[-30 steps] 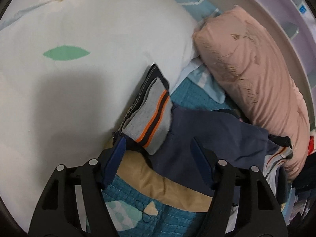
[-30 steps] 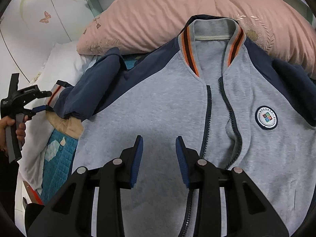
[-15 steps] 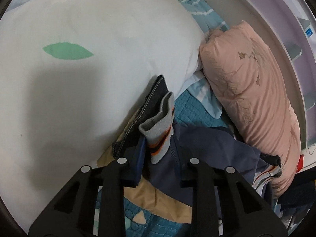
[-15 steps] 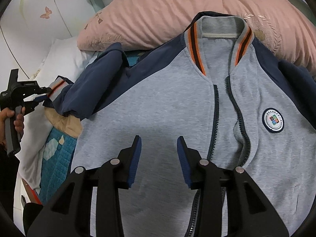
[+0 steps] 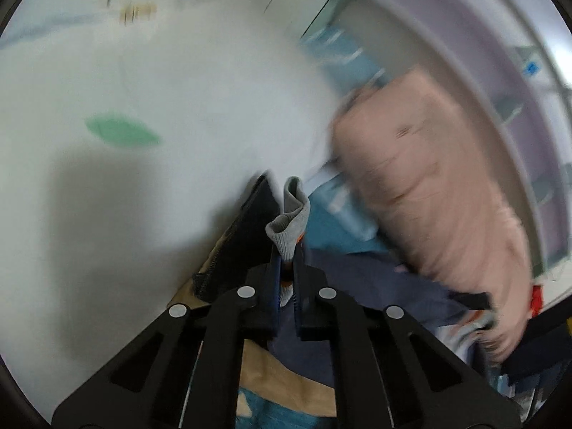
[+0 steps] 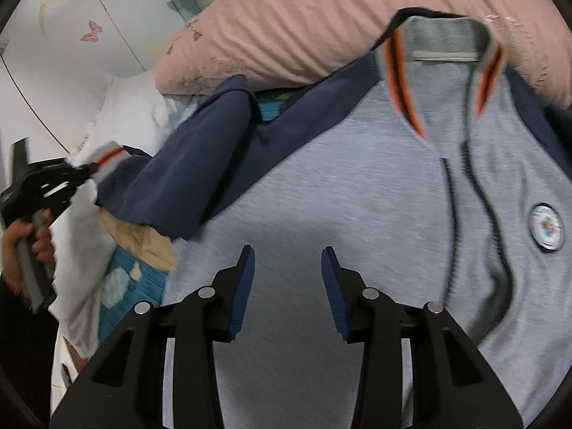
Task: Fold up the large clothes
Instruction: 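Grasp the orange-striped cuff with the left tool and lift it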
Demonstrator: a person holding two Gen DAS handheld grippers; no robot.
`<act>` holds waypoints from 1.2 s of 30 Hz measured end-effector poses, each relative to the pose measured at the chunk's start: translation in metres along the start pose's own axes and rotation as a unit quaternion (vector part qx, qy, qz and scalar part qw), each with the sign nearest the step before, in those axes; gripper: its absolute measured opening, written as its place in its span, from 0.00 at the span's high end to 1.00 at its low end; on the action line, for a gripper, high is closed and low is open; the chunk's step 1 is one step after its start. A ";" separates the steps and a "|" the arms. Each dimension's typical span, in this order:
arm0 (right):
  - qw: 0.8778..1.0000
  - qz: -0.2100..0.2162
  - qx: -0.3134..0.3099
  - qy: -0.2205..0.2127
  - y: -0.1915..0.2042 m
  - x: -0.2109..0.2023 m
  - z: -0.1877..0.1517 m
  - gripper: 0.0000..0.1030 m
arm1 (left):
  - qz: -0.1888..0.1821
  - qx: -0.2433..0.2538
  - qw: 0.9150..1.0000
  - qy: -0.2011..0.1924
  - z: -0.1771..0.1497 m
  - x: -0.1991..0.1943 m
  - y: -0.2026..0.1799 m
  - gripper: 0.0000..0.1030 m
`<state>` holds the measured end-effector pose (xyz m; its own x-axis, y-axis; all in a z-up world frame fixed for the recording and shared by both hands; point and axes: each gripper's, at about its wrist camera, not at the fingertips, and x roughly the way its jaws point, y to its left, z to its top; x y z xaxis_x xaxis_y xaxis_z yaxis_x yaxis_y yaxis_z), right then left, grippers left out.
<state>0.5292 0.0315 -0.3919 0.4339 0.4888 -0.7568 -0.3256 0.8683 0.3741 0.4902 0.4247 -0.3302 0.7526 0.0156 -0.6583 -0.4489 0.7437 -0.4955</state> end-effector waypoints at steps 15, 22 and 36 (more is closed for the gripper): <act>0.995 0.091 0.013 0.044 0.039 0.072 0.018 0.83 | -0.184 0.110 0.973 -0.085 0.026 -0.115 -0.136 0.95; 0.998 0.046 0.036 -0.021 -0.041 -0.027 0.006 0.79 | -0.293 0.159 0.943 0.000 -0.029 -0.082 -0.266 0.95; 0.971 -0.180 0.119 -0.099 -0.266 -0.207 -0.077 0.79 | -0.262 0.186 0.931 0.171 -0.243 0.093 -0.389 0.95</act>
<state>0.4613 -0.3072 -0.3765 0.6451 0.1353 -0.7520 0.0714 0.9692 0.2356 0.6176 -0.0255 -0.3368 0.5954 -0.5808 -0.5551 0.1831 0.7708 -0.6102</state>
